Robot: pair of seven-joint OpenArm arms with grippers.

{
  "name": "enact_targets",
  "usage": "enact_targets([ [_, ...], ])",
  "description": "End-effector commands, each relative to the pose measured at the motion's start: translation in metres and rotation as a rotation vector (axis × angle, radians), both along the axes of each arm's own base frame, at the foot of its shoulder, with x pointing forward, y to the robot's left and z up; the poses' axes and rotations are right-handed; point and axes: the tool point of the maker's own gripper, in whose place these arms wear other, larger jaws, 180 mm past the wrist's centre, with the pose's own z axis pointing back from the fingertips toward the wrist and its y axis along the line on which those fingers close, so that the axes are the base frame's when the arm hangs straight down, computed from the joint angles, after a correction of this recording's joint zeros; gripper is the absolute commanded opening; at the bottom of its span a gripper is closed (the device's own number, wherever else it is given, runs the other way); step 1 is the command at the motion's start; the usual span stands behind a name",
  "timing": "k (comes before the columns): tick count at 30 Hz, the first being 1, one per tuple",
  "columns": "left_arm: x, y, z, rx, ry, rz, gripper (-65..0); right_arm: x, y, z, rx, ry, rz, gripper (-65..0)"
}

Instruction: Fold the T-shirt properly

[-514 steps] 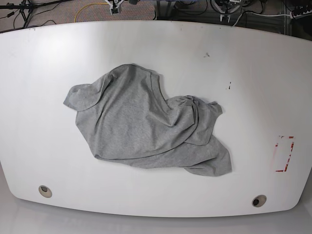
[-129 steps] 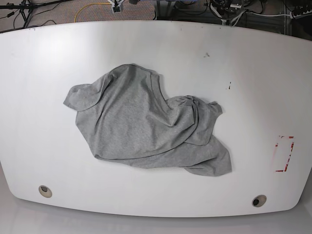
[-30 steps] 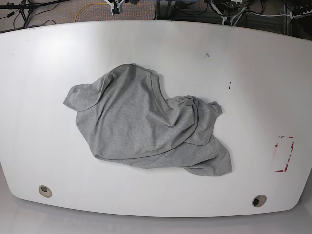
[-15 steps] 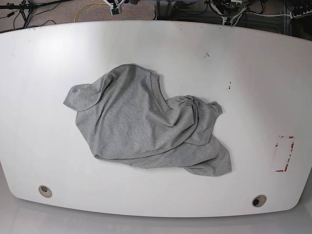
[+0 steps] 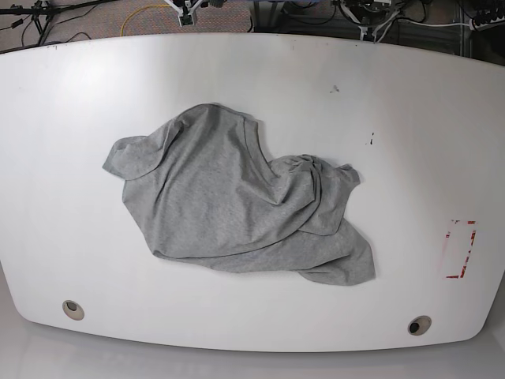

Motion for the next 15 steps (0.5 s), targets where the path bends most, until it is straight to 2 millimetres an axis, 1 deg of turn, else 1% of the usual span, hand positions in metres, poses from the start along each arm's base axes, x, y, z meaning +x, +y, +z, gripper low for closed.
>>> enact_targets([
  [1,-0.003,0.008,0.002,0.016,-0.01,0.002,-55.3,-0.003,-0.001,0.003,0.0,-0.012,-0.005,-53.0],
  [9,0.004,0.006,0.006,0.012,-0.037,-0.004,-55.4,0.0,-0.001,0.006,0.0,-0.032,-0.008,-53.4],
  [11,0.012,0.002,0.008,0.006,-0.061,-0.008,-55.4,-0.001,0.002,0.006,0.004,-0.029,-0.004,-53.6],
  [15,0.018,0.0,0.012,0.001,-0.088,-0.013,-55.5,-0.001,0.002,0.007,0.005,-0.033,-0.005,-53.6],
])
